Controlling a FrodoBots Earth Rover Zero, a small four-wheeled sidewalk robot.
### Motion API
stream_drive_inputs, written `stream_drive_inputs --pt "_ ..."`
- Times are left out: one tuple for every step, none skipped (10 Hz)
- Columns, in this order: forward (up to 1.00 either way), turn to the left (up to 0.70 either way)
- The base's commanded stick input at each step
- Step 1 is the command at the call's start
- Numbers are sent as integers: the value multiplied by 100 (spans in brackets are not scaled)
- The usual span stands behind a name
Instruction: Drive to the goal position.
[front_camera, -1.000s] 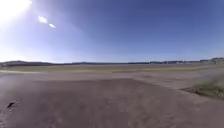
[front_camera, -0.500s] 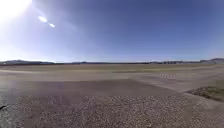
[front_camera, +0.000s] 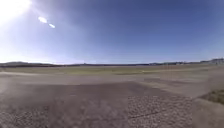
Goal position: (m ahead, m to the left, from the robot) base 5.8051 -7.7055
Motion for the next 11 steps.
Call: stream_drive_inputs --pt "70 0" --pt "70 0" --pt "70 0" --pt "70 0" --pt "70 0" --pt "70 10" --pt "70 -12" --pt "70 -35" --pt "70 -35" --pt "70 -35" --pt "70 -35"
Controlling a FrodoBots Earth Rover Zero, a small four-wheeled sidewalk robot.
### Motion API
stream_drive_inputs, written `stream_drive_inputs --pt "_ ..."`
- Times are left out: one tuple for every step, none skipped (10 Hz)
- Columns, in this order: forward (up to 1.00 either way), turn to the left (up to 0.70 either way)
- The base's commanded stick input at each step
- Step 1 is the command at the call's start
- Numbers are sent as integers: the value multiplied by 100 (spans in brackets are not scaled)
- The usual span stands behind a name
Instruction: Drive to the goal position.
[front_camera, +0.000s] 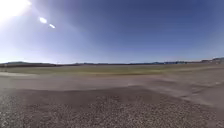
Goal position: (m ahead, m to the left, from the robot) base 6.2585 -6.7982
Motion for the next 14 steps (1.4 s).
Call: stream_drive_inputs --pt "70 -35" --pt "70 -35" --pt "70 -35" --pt "70 -35" --pt "70 -35" --pt "70 -35" --pt "70 -35" --pt "70 -35" --pt "70 -35" --pt "70 -35" --pt "70 -35" --pt "70 -35" --pt "70 -35" --pt "70 -35"
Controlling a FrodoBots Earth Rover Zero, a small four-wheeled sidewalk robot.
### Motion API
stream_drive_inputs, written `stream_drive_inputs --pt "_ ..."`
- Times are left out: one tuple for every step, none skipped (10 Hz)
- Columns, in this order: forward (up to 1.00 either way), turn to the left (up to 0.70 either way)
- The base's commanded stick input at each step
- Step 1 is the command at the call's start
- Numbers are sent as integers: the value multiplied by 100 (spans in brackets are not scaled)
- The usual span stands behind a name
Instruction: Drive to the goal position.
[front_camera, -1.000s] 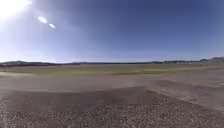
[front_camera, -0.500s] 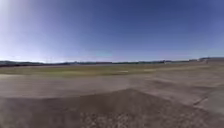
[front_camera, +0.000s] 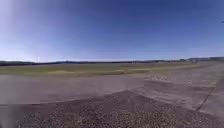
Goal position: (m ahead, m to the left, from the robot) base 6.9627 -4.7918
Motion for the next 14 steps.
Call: stream_drive_inputs --pt "70 -35" --pt "70 -35" --pt "70 -35" --pt "70 -35" --pt "70 -35" --pt "70 -35" --pt "70 -35" --pt "70 -35" --pt "70 -35" --pt "0 13" --pt "0 45" --pt "-7 67" --pt "-38 51" --pt "-70 35"
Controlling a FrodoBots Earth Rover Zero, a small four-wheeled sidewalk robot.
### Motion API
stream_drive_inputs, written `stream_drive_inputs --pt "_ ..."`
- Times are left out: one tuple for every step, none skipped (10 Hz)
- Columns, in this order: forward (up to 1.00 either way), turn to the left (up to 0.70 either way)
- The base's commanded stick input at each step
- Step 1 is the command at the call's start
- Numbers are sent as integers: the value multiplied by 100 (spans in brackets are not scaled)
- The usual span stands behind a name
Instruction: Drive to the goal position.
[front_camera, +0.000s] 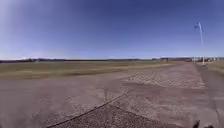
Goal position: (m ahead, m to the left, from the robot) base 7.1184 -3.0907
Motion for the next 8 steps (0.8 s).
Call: stream_drive_inputs --pt "-70 35" --pt "-70 35" --pt "-70 35" --pt "-70 35" --pt "-70 35" --pt "-70 35" --pt "-70 35" --pt "-70 35"
